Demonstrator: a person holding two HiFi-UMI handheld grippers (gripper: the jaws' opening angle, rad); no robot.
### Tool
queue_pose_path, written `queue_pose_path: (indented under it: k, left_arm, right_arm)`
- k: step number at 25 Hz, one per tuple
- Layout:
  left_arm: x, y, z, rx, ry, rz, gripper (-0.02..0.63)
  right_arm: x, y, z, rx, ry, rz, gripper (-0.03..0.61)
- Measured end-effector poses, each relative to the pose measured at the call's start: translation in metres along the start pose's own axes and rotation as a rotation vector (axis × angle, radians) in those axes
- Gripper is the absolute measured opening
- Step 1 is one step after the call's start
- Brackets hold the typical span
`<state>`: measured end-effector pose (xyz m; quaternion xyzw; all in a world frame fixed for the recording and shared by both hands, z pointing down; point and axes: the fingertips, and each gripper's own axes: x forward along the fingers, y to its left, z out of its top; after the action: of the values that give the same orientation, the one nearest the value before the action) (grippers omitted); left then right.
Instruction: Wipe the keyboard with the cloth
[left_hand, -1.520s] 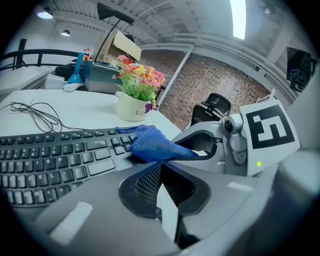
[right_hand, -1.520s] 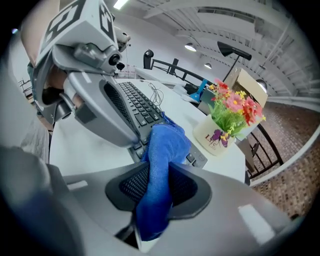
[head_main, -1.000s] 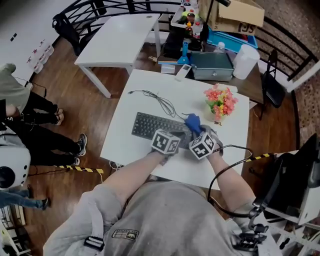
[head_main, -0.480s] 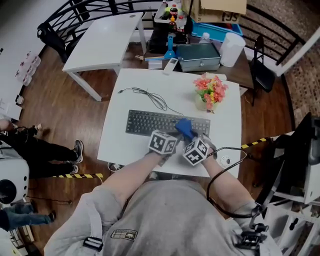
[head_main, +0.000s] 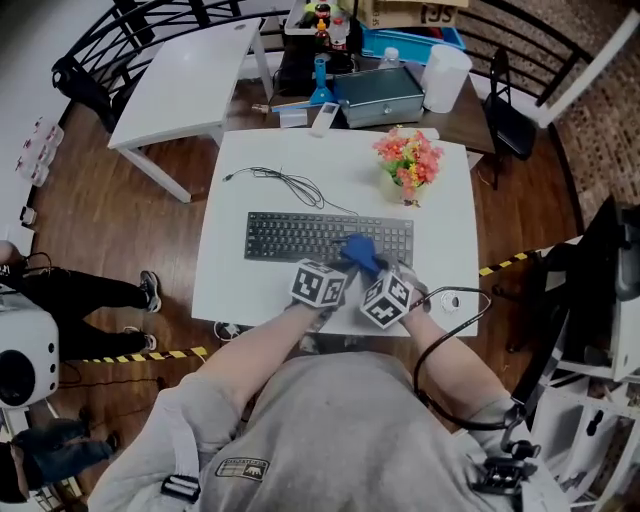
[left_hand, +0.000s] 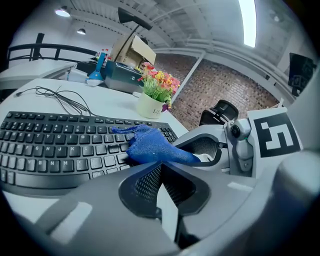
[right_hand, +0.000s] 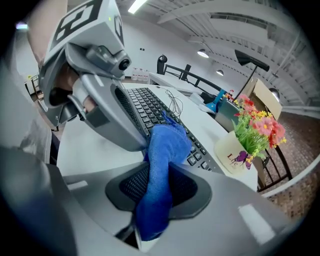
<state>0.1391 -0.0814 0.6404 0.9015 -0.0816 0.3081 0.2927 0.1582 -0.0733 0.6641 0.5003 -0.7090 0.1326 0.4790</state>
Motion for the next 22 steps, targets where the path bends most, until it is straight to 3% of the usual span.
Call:
queue_pose_path:
  k: [5, 14, 22]
  left_arm:
    - [-0.004, 0.02, 0.013, -0.029, -0.031, 0.029, -0.006]
    - [-0.032, 0.075, 0.048, -0.128, -0.14, 0.163, -0.006]
    - [-0.051, 0.086, 0.036, -0.182, -0.151, 0.205, -0.006]
  right_arm:
    - [0.011, -0.024, 0.023, -0.029, -0.033, -0.006, 0.114]
    - [0.049, -0.055, 0.083, -0.14, -0.094, 0.033, 0.115]
    - [0.053, -0.043, 0.092, -0.154, -0.087, 0.065, 0.114]
